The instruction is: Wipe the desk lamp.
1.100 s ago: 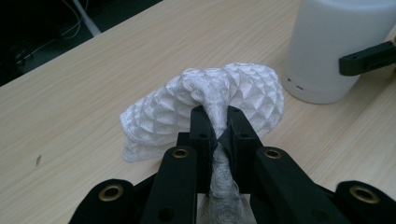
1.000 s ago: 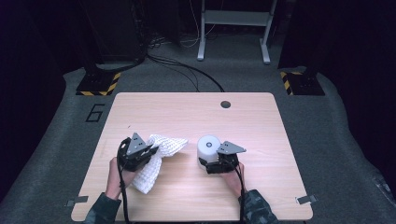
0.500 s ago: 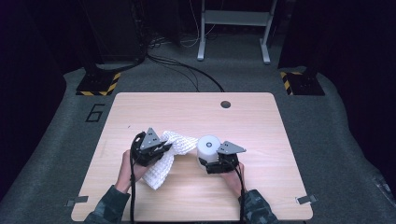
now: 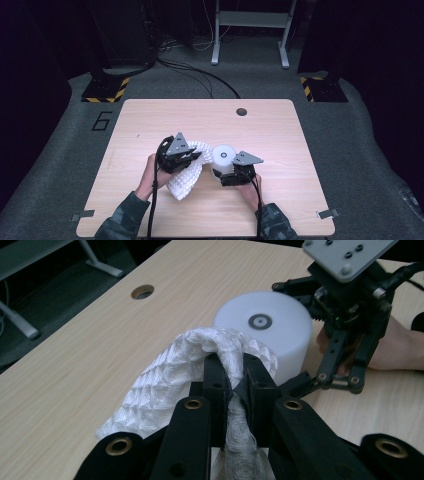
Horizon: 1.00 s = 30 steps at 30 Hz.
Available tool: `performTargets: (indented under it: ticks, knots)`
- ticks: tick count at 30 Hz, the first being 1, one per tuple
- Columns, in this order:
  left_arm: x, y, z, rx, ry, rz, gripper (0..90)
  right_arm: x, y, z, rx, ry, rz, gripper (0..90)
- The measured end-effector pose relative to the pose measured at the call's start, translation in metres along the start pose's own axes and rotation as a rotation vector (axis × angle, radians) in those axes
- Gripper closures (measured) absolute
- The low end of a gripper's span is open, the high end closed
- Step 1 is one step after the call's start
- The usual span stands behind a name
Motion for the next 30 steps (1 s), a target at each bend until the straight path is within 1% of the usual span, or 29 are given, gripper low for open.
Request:
performTargets:
  ticks: [5,6,7,9,11,12,13,14,15,16,18,19,21,23,25,26,27,28,29,30]
  knots:
    - [0.014,-0.005,0.011,0.006,0.012,-0.040,82.7,0.000,0.000,0.000,0.001,-0.001,0.001,8.0]
    - [0.017,-0.005,0.013,0.012,0.026,-0.046,82.7,0.000,0.000,0.000,0.000,-0.001,0.000,8.0]
    - [0.020,-0.005,0.015,0.010,0.028,-0.053,82.7,0.000,0.000,0.000,0.002,-0.001,-0.002,8.0]
    - [0.025,-0.005,0.018,0.019,0.045,-0.067,82.7,0.000,0.000,0.000,0.001,-0.001,0.000,8.0]
    - [0.031,-0.005,0.019,0.006,0.050,-0.085,82.7,0.000,0.000,0.000,0.001,-0.001,-0.001,8.0]
    - [0.034,-0.004,0.020,0.009,0.053,-0.083,82.8,0.000,0.000,0.000,0.001,-0.001,-0.001,8.0]
    - [0.036,-0.004,0.020,0.000,0.055,-0.091,82.8,0.000,0.000,0.000,0.001,-0.002,0.000,8.0]
    - [0.038,-0.004,0.021,0.000,0.068,-0.099,82.8,0.000,0.000,0.000,0.001,-0.002,0.000,8.0]
    - [0.040,-0.004,0.021,-0.009,0.068,-0.102,82.8,0.000,0.000,0.000,0.000,-0.001,0.001,8.0]
    - [0.042,-0.003,0.021,-0.001,0.080,-0.107,82.8,0.000,0.000,0.000,-0.001,-0.001,0.001,8.0]
    - [0.048,-0.003,0.020,-0.020,0.087,-0.111,82.9,0.000,0.000,0.000,0.000,-0.002,0.001,8.0]
    - [0.050,-0.002,0.020,-0.016,0.099,-0.120,82.9,0.000,0.000,0.000,0.000,-0.002,0.001,8.0]
    - [0.055,-0.001,0.020,-0.039,0.094,-0.133,83.0,0.000,0.000,0.000,0.000,-0.002,0.001,8.0]
    - [0.057,0.001,0.020,-0.043,0.106,-0.151,83.1,0.000,0.000,0.000,0.001,-0.003,0.001,8.0]
    - [0.059,0.001,0.020,-0.059,0.099,-0.158,83.2,0.000,0.000,0.000,0.001,-0.003,0.001,8.0]
    - [0.060,0.002,0.021,-0.049,0.101,-0.158,83.3,0.000,0.000,0.000,-0.001,-0.004,0.002,8.0]
    - [0.061,0.001,0.021,-0.063,0.107,-0.168,83.3,0.000,0.000,0.000,-0.001,-0.004,0.001,8.0]
    - [0.061,0.000,0.022,-0.063,0.108,-0.170,83.4,0.000,-0.001,-0.001,-0.001,-0.005,0.001,8.0]
    - [0.063,0.000,0.022,-0.064,0.109,-0.182,83.4,0.000,0.000,-0.001,0.010,-0.002,0.001,8.0]
    - [0.064,-0.001,0.023,-0.056,0.114,-0.185,83.4,0.000,0.000,-0.001,0.009,-0.003,0.001,8.0]
Point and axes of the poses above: each handheld gripper's, and its own axes: x roughly forward along the jaws, z roughly out of its top, y roughly to its left, the point moved 1 cm from there along x, roughly forward along the jaws, and after that the axes turned 14 degrees about -x, right-handed, at the moved point
